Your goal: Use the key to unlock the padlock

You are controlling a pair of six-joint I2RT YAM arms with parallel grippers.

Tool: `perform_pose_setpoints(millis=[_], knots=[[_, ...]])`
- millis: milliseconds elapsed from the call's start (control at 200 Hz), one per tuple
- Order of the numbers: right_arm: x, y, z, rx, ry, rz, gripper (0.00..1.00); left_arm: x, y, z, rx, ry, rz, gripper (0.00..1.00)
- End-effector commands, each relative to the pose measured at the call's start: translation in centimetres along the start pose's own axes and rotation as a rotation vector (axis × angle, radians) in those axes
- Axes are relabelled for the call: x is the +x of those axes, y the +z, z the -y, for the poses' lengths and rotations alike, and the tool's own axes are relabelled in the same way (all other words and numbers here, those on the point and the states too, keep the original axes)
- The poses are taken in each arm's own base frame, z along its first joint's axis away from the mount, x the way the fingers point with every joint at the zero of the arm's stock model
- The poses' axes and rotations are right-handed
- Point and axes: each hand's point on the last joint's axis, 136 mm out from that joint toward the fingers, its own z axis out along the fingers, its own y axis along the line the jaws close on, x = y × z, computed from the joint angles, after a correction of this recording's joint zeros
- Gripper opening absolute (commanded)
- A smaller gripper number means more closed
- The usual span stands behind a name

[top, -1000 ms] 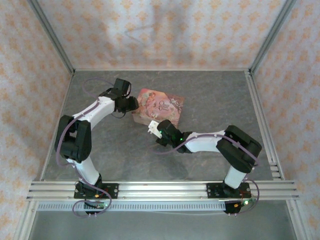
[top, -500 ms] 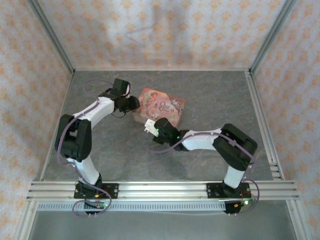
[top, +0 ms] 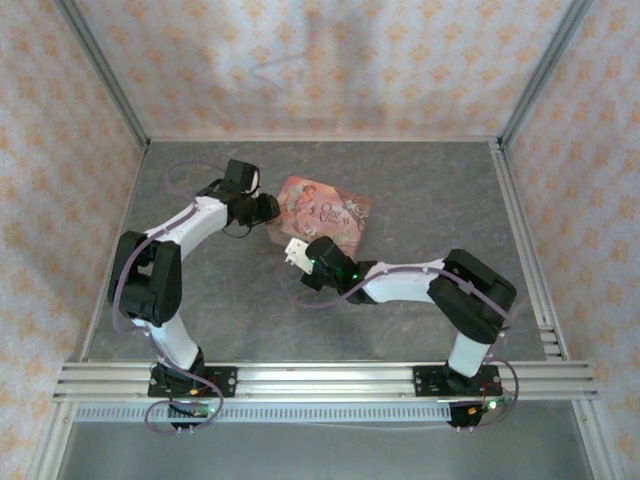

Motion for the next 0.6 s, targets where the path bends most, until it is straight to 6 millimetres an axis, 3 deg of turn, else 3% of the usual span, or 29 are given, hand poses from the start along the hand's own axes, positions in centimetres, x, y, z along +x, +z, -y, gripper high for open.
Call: perform_pose_setpoints(millis=[0,300,590], knots=[[-2.6,-2.7,0.5,0.002,0.082,0.104,0.00,-0.3,-1.8,-0.7,-0.039,-0.017,0.039,0.38],[-2.7,-7.8,3.1,0.102,0.151,0.145,0.00,-1.1,-6.0,-0.5,-0.046,-0.013,0.137,0.40],[-1.8,-12.5,7.8,0.309,0.279,0.192,0.00,1.1,-8.8,-0.7,0.003,-0.045,0.167,0.42]])
